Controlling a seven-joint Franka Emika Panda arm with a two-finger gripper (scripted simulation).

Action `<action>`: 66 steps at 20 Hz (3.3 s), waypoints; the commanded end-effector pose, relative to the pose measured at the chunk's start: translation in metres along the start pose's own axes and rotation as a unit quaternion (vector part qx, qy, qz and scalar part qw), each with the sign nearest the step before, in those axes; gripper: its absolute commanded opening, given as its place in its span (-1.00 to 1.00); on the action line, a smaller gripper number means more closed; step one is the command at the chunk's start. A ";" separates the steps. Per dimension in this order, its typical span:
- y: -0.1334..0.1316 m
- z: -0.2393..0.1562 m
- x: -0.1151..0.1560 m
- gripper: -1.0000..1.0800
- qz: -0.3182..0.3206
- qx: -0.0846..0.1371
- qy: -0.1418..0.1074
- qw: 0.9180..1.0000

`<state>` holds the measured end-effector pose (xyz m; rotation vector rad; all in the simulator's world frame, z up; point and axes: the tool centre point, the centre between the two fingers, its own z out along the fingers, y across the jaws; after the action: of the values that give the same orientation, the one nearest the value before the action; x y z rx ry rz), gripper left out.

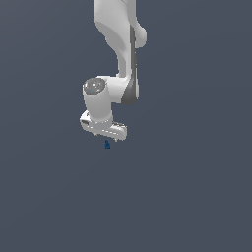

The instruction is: Pick up the object and move it to a goal position.

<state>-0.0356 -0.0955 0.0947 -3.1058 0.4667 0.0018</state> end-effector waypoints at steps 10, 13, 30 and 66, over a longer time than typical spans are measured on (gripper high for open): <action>0.002 0.023 -0.001 0.92 0.002 0.000 0.000 1.000; 0.002 0.038 -0.002 0.92 0.003 0.000 0.000 1.000; 0.002 0.052 -0.001 -1.00 0.003 0.000 0.001 1.000; 0.033 -0.171 0.104 -1.00 0.004 -0.001 0.001 1.000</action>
<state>0.0498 -0.1552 0.2554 -3.1057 0.4793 -0.0013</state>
